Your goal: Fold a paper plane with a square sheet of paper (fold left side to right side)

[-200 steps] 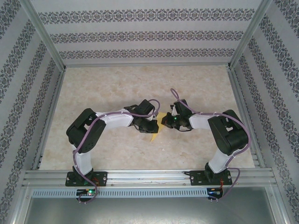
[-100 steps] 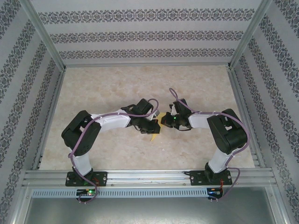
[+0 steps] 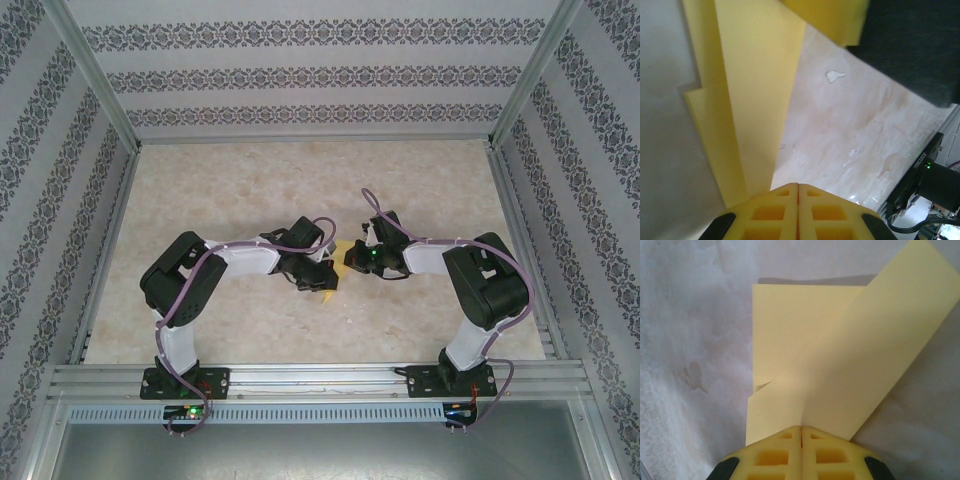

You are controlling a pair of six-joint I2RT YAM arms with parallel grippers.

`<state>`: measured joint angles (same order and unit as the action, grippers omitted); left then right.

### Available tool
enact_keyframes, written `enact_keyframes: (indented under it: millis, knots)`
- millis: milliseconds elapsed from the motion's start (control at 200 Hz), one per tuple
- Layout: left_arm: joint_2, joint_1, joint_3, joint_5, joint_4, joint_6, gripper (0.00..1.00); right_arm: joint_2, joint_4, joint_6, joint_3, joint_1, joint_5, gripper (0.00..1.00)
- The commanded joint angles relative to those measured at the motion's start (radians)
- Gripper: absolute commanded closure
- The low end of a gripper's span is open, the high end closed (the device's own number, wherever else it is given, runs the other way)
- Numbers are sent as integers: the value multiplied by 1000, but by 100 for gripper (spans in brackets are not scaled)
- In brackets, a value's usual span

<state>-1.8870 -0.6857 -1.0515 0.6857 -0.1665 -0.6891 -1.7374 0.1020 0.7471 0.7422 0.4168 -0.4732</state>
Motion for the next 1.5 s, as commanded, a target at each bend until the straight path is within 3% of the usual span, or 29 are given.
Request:
enact_keyframes:
  millis: [0, 1059, 1494]
  knots:
    - [-20, 8, 14, 27, 35, -9, 93, -79, -152, -32, -34, 10, 113, 100]
    - [-21, 7, 81, 23, 23, 3, 93, -98, -171, -45, -23, 10, 127, 100]
    - [25, 6, 144, 46, -31, 69, 93, -106, -176, -47, -26, 7, 130, 100]
